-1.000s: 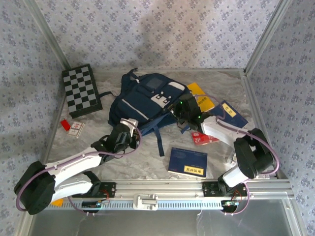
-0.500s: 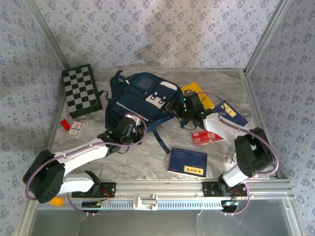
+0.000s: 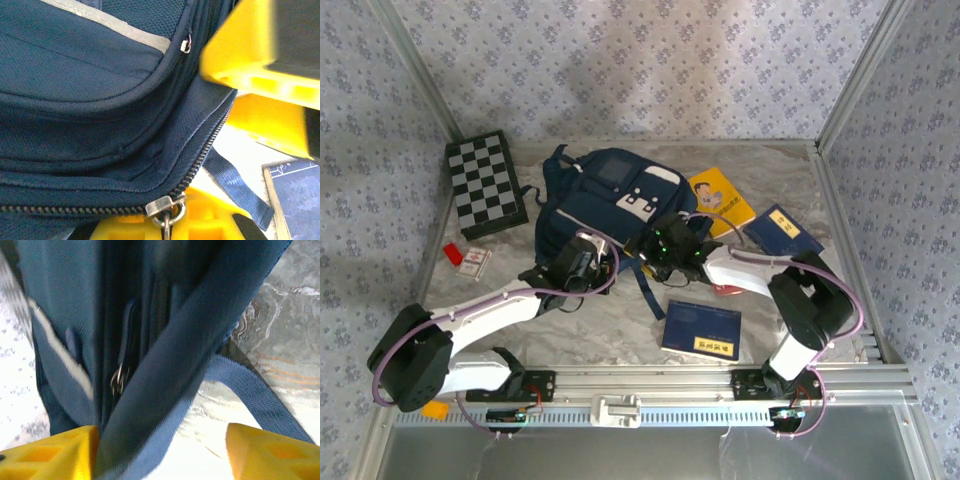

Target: Pack the student bag

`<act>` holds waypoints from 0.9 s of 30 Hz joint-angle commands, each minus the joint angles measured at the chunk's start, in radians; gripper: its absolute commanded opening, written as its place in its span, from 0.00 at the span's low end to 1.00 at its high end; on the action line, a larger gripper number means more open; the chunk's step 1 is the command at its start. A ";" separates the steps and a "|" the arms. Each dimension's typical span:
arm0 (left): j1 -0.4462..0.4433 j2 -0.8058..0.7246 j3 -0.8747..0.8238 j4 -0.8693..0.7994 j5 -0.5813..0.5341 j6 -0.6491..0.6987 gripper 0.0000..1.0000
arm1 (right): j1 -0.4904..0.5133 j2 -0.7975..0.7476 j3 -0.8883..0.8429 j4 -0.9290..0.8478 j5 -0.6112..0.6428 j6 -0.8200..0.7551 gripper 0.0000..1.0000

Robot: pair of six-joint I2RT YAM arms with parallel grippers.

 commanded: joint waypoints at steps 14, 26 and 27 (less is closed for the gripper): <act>0.022 -0.233 0.032 -0.345 -0.035 -0.006 0.00 | -0.152 -0.043 0.115 -0.270 -0.028 -0.346 0.00; 0.049 -0.124 0.060 -0.217 0.179 -0.018 0.00 | -0.299 0.095 0.411 -0.501 -0.060 -0.590 0.23; 0.036 -0.107 0.076 -0.200 0.175 -0.023 0.00 | -0.301 0.099 0.425 -0.517 -0.065 -0.599 0.35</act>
